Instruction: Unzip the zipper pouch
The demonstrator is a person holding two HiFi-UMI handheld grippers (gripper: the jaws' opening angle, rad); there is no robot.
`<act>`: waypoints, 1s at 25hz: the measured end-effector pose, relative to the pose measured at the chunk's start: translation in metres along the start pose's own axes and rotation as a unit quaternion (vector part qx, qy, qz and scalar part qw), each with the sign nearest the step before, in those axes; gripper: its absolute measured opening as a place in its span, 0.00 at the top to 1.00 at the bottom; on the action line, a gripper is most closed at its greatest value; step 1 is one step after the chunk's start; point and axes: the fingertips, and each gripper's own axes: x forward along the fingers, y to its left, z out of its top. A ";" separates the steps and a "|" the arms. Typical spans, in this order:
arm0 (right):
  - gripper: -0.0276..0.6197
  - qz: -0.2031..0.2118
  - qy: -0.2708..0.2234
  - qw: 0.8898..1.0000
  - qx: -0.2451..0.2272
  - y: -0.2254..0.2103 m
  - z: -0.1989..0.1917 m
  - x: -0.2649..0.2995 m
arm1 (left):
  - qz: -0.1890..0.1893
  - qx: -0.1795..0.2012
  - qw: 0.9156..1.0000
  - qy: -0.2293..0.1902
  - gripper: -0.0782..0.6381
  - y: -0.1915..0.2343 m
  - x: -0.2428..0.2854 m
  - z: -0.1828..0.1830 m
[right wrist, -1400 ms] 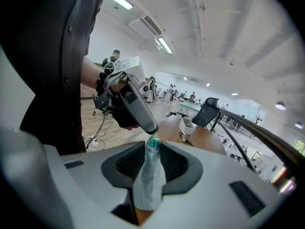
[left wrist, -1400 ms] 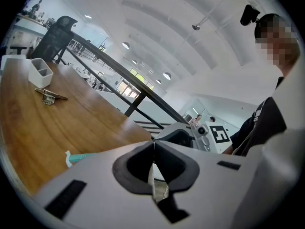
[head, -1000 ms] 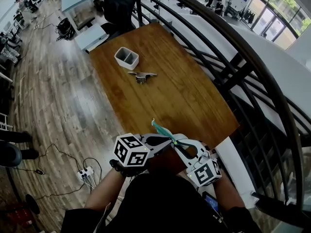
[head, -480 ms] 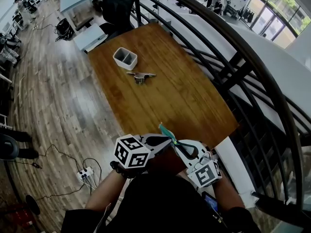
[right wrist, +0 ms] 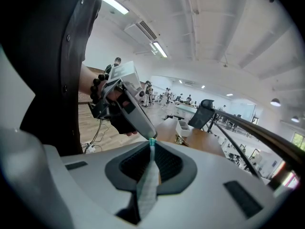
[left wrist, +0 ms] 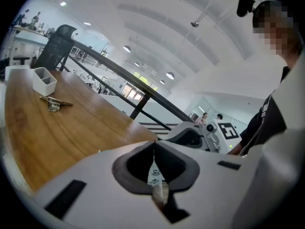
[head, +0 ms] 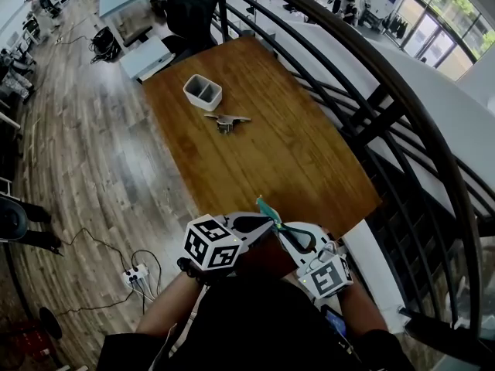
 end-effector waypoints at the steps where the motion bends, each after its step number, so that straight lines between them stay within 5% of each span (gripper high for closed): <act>1: 0.91 -0.001 0.000 1.000 0.000 0.000 0.000 0.000 | 0.004 0.004 1.000 0.000 0.87 0.000 0.000 0.000; 7: 0.91 0.004 -0.010 1.000 -0.003 0.000 0.008 -0.003 | 0.050 -0.020 0.999 -0.003 0.87 0.017 -0.008 0.000; 11: 0.91 0.002 -0.030 1.000 -0.002 -0.008 0.018 -0.008 | 0.040 -0.045 0.998 -0.029 0.87 0.020 -0.018 0.013; 25: 0.91 -0.005 -0.032 0.999 -0.010 -0.009 0.019 -0.009 | 0.082 -0.030 0.996 -0.031 0.87 0.036 -0.027 0.015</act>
